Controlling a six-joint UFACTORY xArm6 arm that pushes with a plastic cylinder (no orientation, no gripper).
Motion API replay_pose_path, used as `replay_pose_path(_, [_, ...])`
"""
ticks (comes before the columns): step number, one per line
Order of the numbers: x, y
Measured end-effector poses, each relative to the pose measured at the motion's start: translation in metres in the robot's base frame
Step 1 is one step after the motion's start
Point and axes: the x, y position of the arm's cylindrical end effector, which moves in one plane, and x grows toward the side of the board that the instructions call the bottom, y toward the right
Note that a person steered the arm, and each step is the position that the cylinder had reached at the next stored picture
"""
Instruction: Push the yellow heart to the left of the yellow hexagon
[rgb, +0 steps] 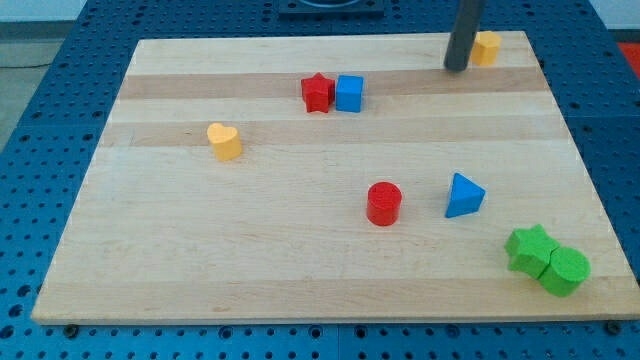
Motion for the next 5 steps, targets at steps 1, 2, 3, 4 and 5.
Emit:
replay_pose_path(1, [0.116,-0.043])
replay_pose_path(2, [0.171,-0.123])
replay_pose_path(3, [0.171,-0.204])
replay_pose_path(4, [0.173,-0.279])
replay_pose_path(5, [0.142,-0.361])
